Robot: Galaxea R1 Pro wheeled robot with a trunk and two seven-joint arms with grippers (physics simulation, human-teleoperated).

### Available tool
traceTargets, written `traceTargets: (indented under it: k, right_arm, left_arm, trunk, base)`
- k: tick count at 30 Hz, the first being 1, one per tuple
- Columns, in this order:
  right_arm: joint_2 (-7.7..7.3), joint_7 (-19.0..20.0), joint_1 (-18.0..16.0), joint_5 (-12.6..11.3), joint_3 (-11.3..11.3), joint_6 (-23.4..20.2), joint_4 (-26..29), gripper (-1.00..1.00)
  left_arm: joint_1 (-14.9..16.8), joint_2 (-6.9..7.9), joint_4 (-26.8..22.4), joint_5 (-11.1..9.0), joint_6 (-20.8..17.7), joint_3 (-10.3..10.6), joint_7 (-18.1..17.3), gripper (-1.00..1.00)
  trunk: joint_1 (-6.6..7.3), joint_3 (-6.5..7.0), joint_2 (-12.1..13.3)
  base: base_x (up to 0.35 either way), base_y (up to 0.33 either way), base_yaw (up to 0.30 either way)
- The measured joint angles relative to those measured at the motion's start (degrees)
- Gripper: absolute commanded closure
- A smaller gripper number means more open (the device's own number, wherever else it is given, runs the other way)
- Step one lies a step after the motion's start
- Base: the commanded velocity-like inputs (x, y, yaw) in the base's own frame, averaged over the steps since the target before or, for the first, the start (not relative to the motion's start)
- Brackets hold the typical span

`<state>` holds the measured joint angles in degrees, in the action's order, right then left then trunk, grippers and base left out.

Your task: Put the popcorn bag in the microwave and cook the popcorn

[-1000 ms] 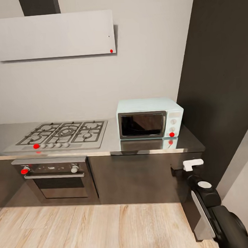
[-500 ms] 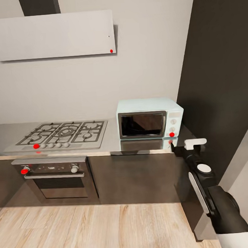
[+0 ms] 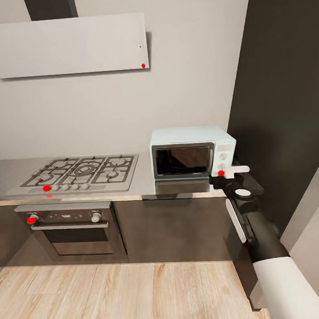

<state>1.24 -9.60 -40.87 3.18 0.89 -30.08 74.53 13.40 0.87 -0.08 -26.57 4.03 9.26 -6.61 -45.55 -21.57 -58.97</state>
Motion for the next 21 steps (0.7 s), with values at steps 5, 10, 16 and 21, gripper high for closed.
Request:
traceTargets:
  k: [5, 10, 16, 21]
  right_arm:
    - [0.02, 0.0, -0.15, 0.02, 0.0, 0.25, -1.19, -1.0]
    - [-0.16, -0.06, -5.34, 0.08, -1.66, 0.52, -9.76, -1.0]
    - [-0.64, 5.94, -6.35, 0.06, -6.27, 0.99, -11.78, -1.0]
    - [-0.99, 7.7, -6.37, 0.11, -8.4, 2.43, -11.78, -1.0]
  left_arm:
    - [-0.01, 0.0, 0.0, 0.01, 0.0, -0.01, 0.0, -1.0]
    - [0.0, 0.0, 0.0, -0.01, 0.0, -0.01, 0.0, -1.0]
    - [0.0, 0.0, 0.0, 0.01, 0.0, -0.03, 0.0, -1.0]
    - [-0.02, 0.0, 0.0, 0.0, 0.0, -0.04, 0.0, -1.0]
  trunk:
    - [0.0, 0.0, 0.0]
    - [0.0, 0.0, 0.0]
    - [0.0, 0.0, 0.0]
    - [0.0, 0.0, 0.0]
  base:
    - [0.0, 0.0, 0.0]
    - [0.0, 0.0, 0.0]
    - [0.0, 0.0, 0.0]
    - [0.0, 0.0, 0.0]
